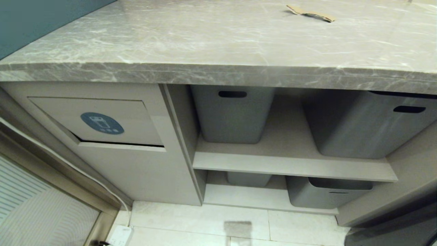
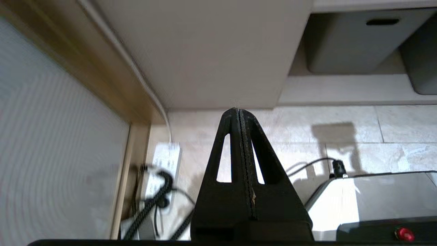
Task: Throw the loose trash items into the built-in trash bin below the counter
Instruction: Pick up the garbage
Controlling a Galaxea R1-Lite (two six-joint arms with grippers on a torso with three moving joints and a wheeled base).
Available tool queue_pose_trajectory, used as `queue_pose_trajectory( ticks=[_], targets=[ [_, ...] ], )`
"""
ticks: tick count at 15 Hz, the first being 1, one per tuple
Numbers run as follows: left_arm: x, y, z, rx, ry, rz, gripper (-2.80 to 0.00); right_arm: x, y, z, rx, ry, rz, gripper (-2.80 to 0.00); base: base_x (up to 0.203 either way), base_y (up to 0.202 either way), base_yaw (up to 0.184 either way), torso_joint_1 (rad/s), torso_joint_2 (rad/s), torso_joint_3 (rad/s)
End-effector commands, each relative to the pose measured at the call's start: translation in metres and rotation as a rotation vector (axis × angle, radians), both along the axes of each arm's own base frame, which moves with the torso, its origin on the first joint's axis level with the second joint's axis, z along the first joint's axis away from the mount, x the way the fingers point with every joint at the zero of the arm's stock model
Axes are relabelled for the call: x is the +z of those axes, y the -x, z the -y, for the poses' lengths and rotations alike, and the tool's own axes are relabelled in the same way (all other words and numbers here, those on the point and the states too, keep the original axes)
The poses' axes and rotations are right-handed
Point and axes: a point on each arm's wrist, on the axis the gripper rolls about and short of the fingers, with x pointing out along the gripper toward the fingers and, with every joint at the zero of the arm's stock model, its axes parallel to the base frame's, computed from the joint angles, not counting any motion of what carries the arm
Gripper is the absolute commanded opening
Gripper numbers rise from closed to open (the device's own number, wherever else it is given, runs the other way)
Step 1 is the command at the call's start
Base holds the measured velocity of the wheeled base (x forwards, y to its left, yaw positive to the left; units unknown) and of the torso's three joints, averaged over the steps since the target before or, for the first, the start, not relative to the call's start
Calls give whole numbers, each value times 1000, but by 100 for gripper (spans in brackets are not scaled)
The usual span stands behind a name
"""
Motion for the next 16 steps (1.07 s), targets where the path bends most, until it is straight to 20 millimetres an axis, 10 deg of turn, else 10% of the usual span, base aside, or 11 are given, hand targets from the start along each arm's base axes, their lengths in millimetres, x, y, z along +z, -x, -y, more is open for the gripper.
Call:
queue_pose_trajectory(
  ticks=[1, 16],
  targets=[
    [-4, 10, 0, -17, -12, 122, -280, 0, 0, 0, 1, 0, 0, -280, 0, 0, 0, 0, 0, 0],
    [-5, 13, 0, -9, 4, 155, -280, -1, 0, 0, -12, -6, -3, -280, 0, 0, 0, 29, -72, -46]
  ],
)
